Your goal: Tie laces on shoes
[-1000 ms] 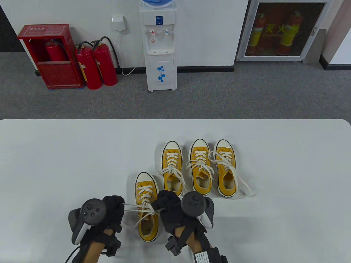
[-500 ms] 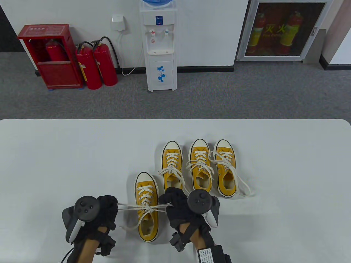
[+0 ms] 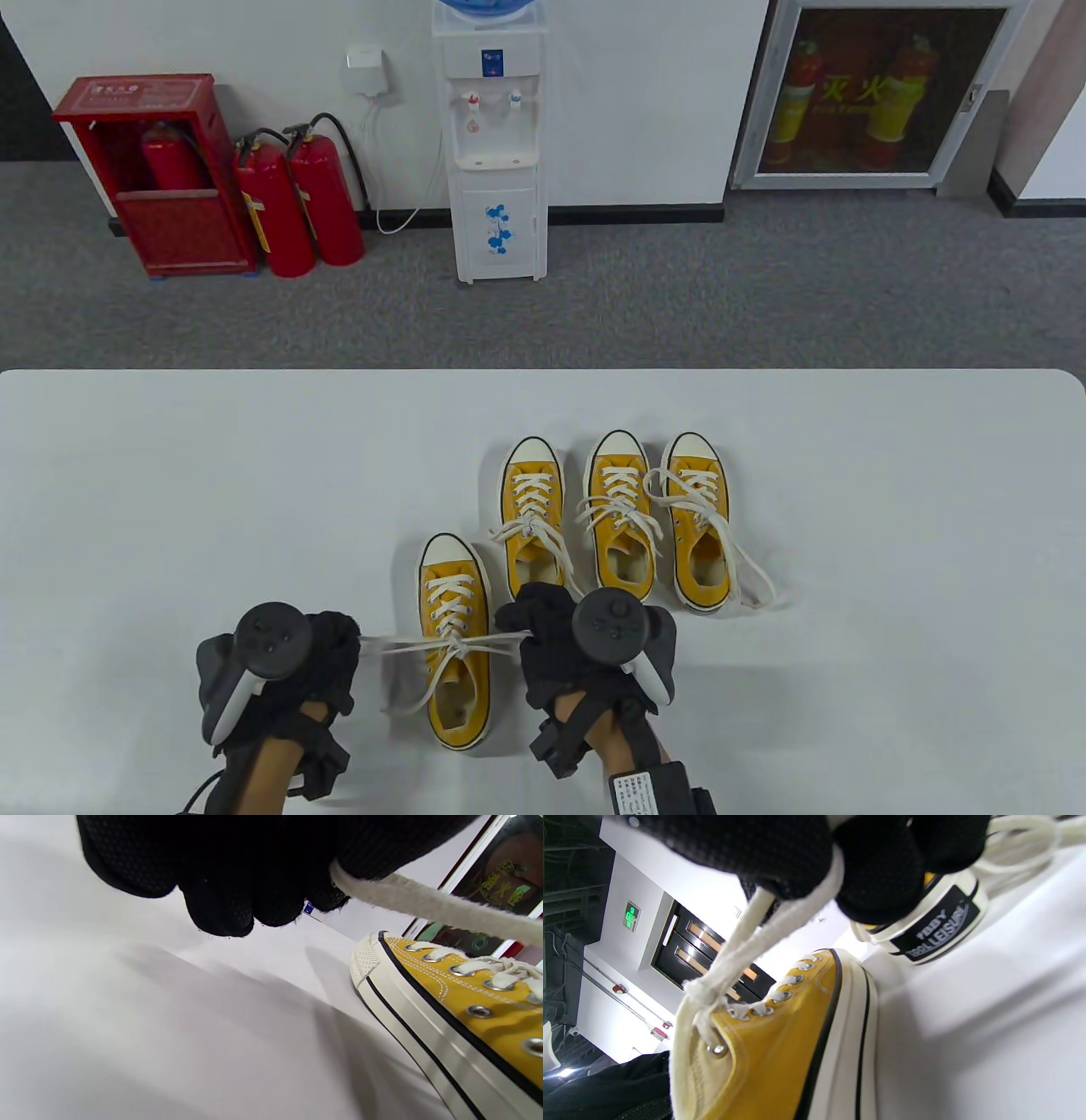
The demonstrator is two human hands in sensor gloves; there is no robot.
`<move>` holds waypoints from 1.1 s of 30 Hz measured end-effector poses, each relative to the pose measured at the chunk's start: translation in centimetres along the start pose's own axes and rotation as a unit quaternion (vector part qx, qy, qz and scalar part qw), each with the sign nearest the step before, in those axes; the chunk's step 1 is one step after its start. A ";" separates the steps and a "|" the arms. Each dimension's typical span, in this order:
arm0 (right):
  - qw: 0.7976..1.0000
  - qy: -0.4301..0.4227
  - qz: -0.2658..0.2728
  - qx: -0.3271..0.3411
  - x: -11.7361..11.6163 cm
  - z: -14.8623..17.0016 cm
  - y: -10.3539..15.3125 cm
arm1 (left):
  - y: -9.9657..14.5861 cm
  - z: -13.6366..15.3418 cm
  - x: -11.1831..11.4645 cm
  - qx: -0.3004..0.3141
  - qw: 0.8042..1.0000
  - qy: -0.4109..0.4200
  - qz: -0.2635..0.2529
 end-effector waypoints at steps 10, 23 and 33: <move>0.997 0.066 0.010 0.027 -0.1 -2.3 0.2 | 0.3 -1.0 -0.1 0.021 1.000 -0.016 -0.013; 0.981 0.181 0.011 0.062 1.0 -6.2 0.9 | 1.5 -5.1 1.6 0.121 0.991 -0.041 0.028; 0.960 0.276 -0.023 0.035 3.0 -4.8 3.4 | 1.5 -6.5 3.9 0.125 0.986 -0.091 0.062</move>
Point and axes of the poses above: the tracker on the back of each hand, its own z axis roughly to the little-finger side, its own y axis roughly from the fingertips to the wrist, x = y × z, the point moved 3 cm from there along -y, roughly from the wrist to the fingertips, and after that the axes turned 3 degrees about x, right-handed, at the moved point
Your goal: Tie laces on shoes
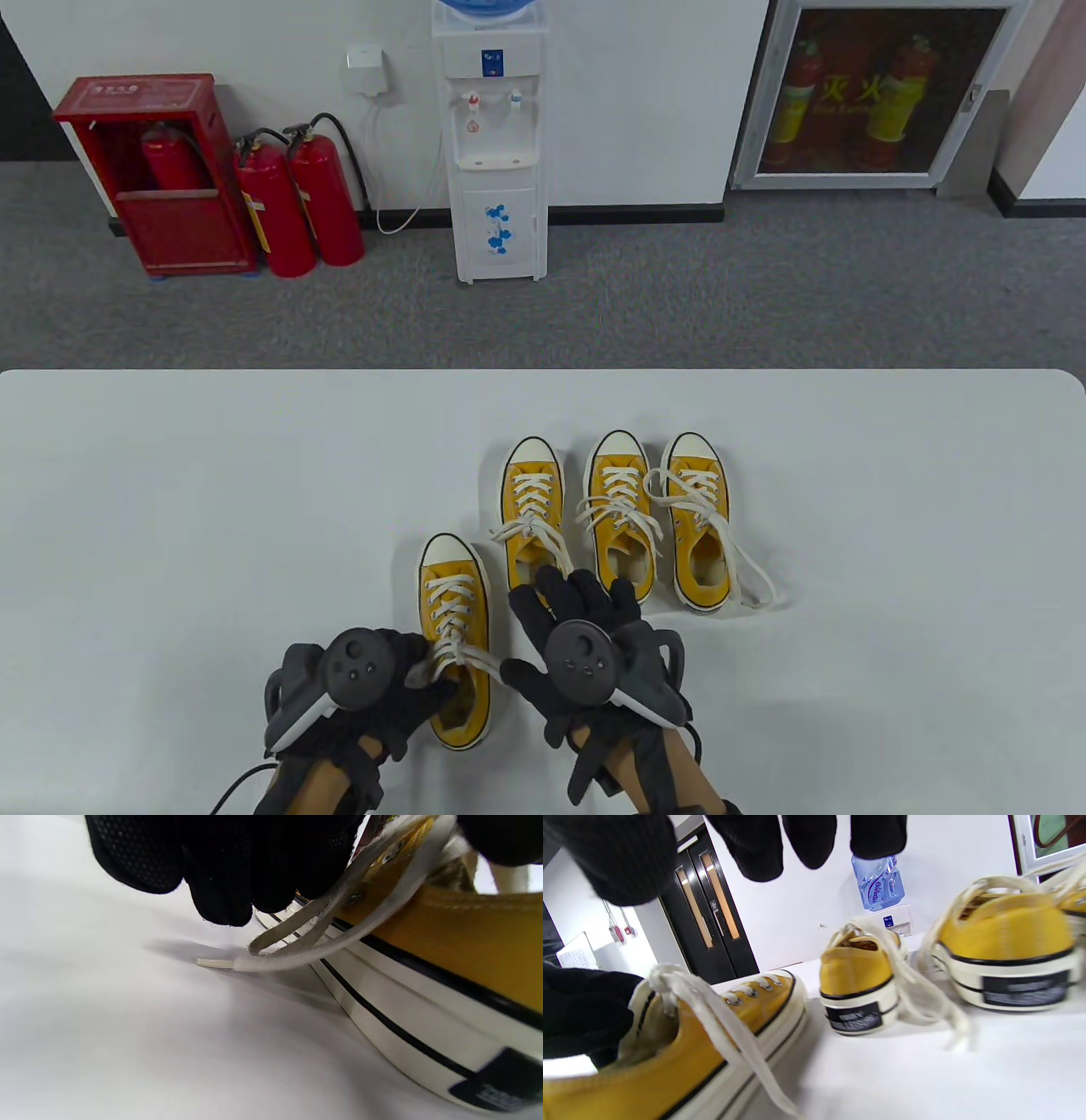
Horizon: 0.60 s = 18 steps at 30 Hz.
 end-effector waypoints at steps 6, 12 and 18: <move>1.000 0.012 0.010 -0.015 0.5 2.2 2.0 | 0.0 0.0 0.2 -0.005 1.000 0.006 0.008; 0.999 0.026 0.030 -0.019 0.9 4.1 4.0 | -0.1 -0.1 0.5 -0.022 1.000 -0.001 -0.002; 0.999 0.028 0.039 -0.018 0.6 5.5 5.2 | -0.2 -0.2 0.8 -0.034 0.999 -0.017 -0.008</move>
Point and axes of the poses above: the tracker on the back of each hand, its own z axis roughly to the little-finger side, its own y axis roughly from the fingertips to the wrist, x = y × z, the point moved 3 cm from there along -y, roughly from the wrist to the fingertips, and after that the axes turned 3 degrees about x, right-handed, at the moved point
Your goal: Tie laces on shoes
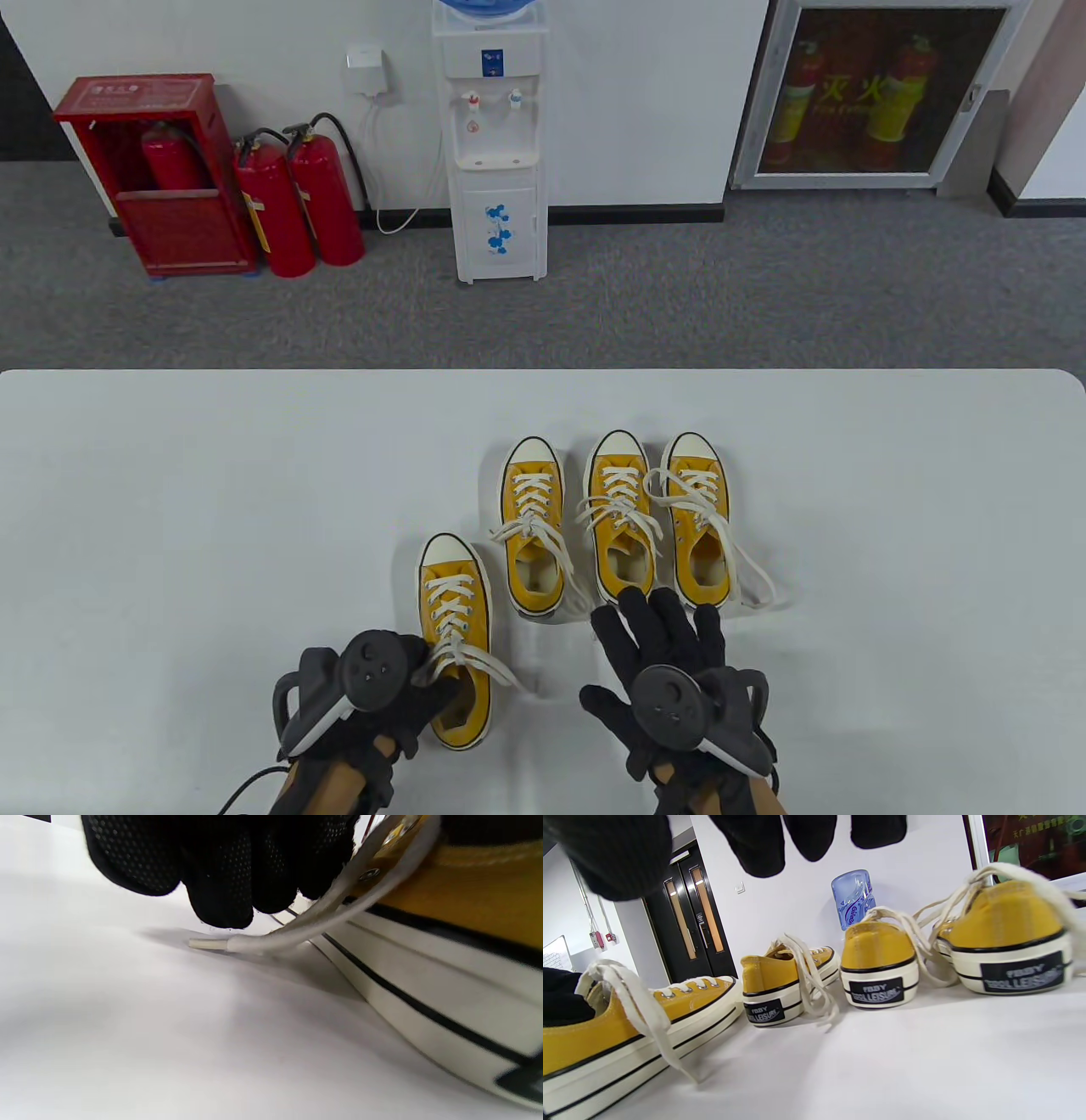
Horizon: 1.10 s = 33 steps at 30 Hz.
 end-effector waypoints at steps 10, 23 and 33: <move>1.000 0.003 -0.011 -0.007 -1.2 1.1 0.4 | -0.1 0.0 0.3 -0.016 0.999 0.026 0.012; 1.000 -0.013 -0.008 -0.020 -0.9 1.6 0.3 | 0.1 0.1 -0.5 -0.041 0.999 0.007 -0.030; 0.999 -0.028 0.001 -0.032 -0.8 2.2 0.3 | -0.5 -0.6 -5.1 -0.043 0.993 -0.036 -0.108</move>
Point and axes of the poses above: the tracker on the back of each hand, its own z axis roughly to the little-finger side, its own y axis roughly from the fingertips to the wrist, x = y × z, the point moved 3 cm from there along -y, roughly from the wrist to the fingertips, and after that the axes turned 3 degrees about x, right-handed, at the moved point
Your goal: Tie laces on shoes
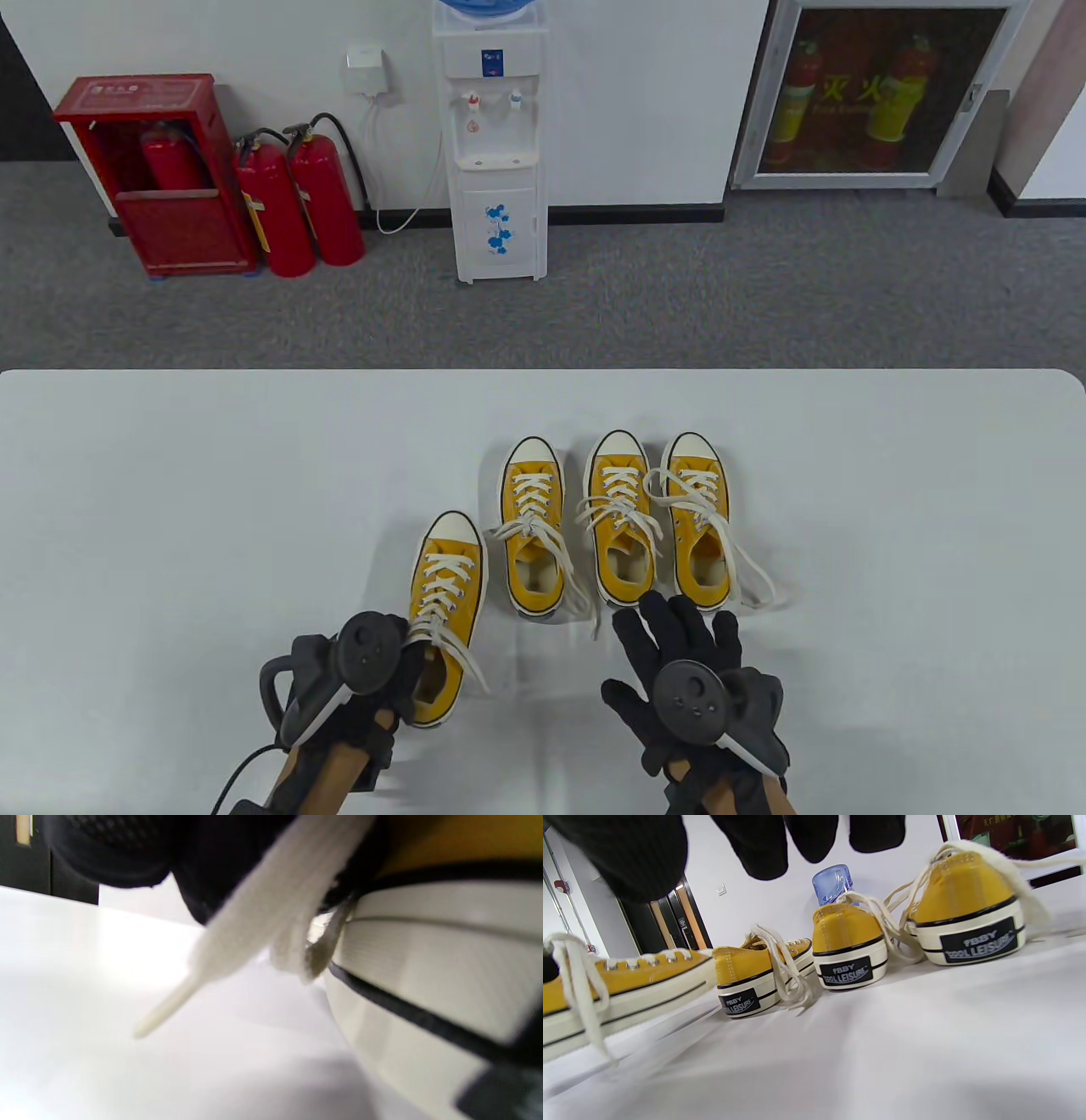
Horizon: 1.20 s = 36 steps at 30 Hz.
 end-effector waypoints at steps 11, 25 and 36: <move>1.000 0.003 -0.009 -0.005 -0.4 0.1 -0.1 | -3.9 0.1 -3.1 -0.060 0.998 0.036 -0.002; 1.000 -0.002 -0.012 -0.005 -0.5 0.1 -0.1 | -7.8 0.4 2.2 -0.119 0.991 0.057 0.009; 1.000 -0.002 -0.015 -0.005 -0.6 0.1 -0.1 | -8.7 2.8 5.3 -0.144 0.983 0.110 0.008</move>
Point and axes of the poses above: the tracker on the back of each hand, its own z axis roughly to the little-finger side, its own y axis roughly from the fingertips to the wrist, x = y × z, the point moved 3 cm from there along -y, roughly from the wrist to the fingertips, and after that the axes turned 3 degrees about x, right-handed, at the moved point
